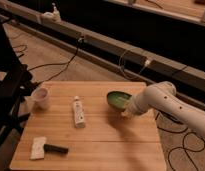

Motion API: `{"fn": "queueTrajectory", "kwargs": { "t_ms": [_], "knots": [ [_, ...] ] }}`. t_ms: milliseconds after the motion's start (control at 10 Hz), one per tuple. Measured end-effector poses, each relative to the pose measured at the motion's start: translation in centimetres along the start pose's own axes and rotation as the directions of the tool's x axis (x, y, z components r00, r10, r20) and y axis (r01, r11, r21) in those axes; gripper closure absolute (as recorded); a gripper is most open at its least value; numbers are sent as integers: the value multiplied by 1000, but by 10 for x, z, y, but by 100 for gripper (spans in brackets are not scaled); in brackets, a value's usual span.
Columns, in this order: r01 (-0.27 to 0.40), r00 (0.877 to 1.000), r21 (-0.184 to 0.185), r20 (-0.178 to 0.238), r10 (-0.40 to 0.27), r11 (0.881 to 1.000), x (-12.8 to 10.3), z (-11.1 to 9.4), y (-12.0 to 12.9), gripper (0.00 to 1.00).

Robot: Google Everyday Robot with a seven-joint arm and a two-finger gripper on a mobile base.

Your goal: Pick up the ceramic bowl

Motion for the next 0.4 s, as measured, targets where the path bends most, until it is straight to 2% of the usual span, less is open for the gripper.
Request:
{"fn": "queueTrajectory", "kwargs": {
  "t_ms": [200,400],
  "knots": [
    [6,998,30,54,-8,1000,-12,-20,-1,100],
    [0,997,36,72,-2,999,-14,-26,0,100]
  ]
}}
